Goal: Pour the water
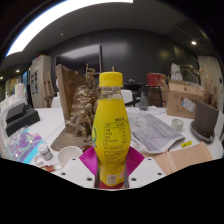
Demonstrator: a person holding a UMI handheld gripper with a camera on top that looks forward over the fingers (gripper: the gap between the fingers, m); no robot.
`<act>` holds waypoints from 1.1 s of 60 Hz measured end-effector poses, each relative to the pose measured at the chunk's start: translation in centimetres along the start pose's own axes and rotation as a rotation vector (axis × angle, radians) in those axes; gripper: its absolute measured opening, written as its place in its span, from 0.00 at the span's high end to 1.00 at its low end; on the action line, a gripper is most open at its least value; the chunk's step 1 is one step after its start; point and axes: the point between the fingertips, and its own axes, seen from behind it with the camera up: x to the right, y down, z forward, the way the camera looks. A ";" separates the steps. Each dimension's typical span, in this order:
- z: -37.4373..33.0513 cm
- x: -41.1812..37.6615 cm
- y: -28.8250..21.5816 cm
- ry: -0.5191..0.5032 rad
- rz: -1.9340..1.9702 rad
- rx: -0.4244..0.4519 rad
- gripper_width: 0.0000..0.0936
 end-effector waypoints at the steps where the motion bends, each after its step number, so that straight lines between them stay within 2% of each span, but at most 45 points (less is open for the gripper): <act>1: 0.2 -0.1 0.3 -0.008 0.008 -0.002 0.65; 17: 2.7 -1.0 5.2 -0.057 0.010 -0.040 0.63; 20: 2.5 -0.8 4.9 -0.053 0.003 -0.006 0.58; 25: 2.2 -1.0 5.0 -0.050 -0.003 0.006 0.49; 28: 1.9 -0.9 5.5 -0.039 0.016 -0.020 0.43; 29: 1.8 -0.7 5.6 -0.034 0.025 -0.029 0.38; 33: 0.8 0.0 5.7 0.005 0.055 -0.059 0.11; 34: 0.5 0.1 5.6 0.014 0.063 -0.066 0.07; 41: -3.8 0.5 5.6 0.073 0.118 -0.136 0.08; 48: -11.4 0.0 5.1 0.147 0.145 -0.206 0.08; 66: -32.1 -3.3 3.0 0.286 0.124 -0.260 0.08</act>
